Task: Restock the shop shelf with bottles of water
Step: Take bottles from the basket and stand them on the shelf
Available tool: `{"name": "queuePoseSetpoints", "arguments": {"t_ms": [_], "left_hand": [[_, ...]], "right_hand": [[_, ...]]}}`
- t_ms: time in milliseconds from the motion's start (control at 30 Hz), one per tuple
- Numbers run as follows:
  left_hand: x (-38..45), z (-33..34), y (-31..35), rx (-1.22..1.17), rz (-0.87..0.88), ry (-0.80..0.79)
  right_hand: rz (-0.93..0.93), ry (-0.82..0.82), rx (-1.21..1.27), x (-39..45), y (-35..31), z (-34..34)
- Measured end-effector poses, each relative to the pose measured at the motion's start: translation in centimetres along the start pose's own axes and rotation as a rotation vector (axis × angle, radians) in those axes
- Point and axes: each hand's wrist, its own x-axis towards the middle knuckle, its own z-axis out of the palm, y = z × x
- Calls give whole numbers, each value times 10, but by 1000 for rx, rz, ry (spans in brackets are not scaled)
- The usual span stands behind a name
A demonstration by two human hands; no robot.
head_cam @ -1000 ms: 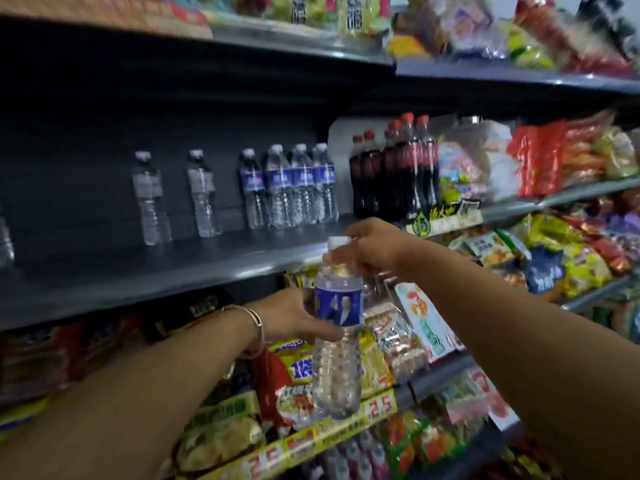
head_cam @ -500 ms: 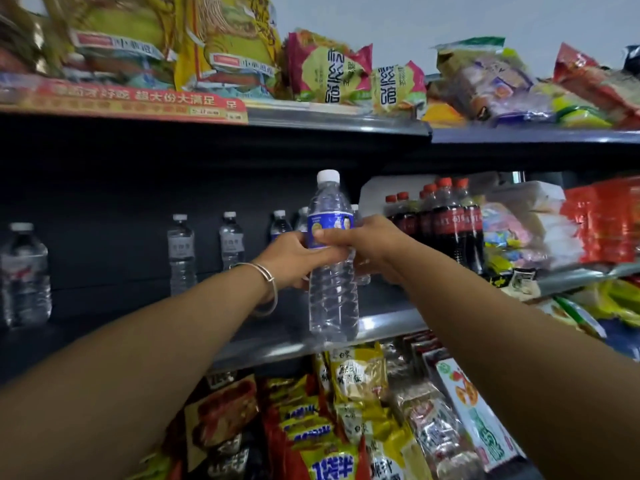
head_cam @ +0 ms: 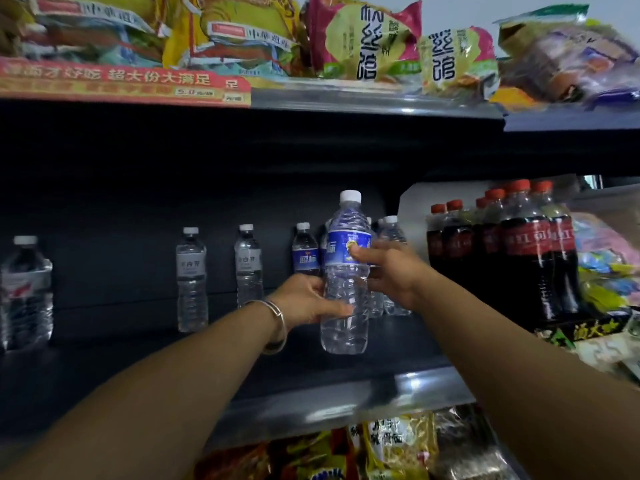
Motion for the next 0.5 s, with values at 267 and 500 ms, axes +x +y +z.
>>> {"name": "queuePoseSetpoints", "arguments": {"t_ms": [267, 500], "left_hand": [[38, -2, -33, 339, 2, 281], [60, -8, -52, 557, -83, 405]], "right_hand": [[114, -119, -187, 45, 26, 1], [56, -99, -295, 74, 33, 25]]}}
